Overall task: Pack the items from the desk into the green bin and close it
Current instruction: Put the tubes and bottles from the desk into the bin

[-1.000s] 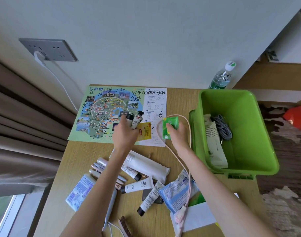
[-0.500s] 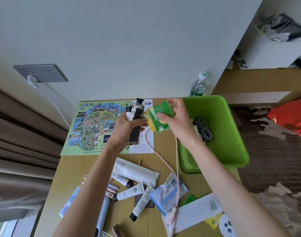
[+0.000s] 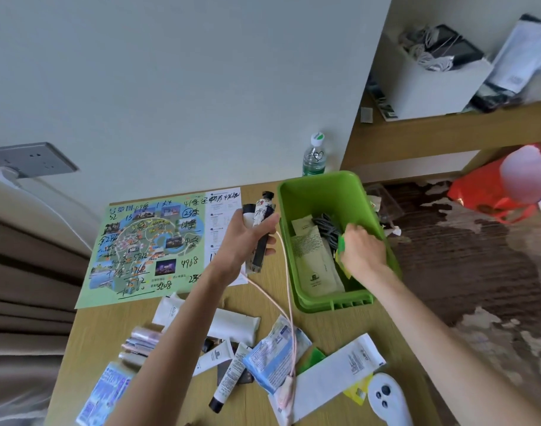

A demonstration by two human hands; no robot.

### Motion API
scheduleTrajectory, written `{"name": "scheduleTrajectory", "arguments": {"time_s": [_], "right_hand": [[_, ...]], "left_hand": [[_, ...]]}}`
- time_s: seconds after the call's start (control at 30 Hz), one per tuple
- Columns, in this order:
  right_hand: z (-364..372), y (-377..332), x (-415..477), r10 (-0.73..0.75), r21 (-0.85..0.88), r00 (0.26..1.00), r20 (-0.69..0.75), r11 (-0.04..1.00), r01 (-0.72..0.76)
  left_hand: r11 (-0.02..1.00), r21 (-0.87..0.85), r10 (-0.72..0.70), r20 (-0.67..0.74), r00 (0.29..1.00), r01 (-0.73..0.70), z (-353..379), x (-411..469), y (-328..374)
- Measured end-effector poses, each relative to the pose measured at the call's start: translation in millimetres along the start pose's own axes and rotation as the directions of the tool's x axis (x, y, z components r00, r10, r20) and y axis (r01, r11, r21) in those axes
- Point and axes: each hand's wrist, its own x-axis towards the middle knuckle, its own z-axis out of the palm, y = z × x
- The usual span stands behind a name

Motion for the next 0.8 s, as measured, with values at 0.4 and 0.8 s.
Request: {"name": "scheduleTrajectory", "arguments": {"time_s": [0.4,0.8], "right_hand": [[-21,65,2,-0.036,0.334,0.918,-0.394,0.925,0.180],[17,74,-4,0.002,0.509,0.910,-0.415,0.829,0.231]], "left_hand": [[0.923,0.379,-0.114,0.112,0.987,0.064,104,30,-11],[0.498,0.856,-0.295,0.016,0.955,0.139,166,60,-72]]}}
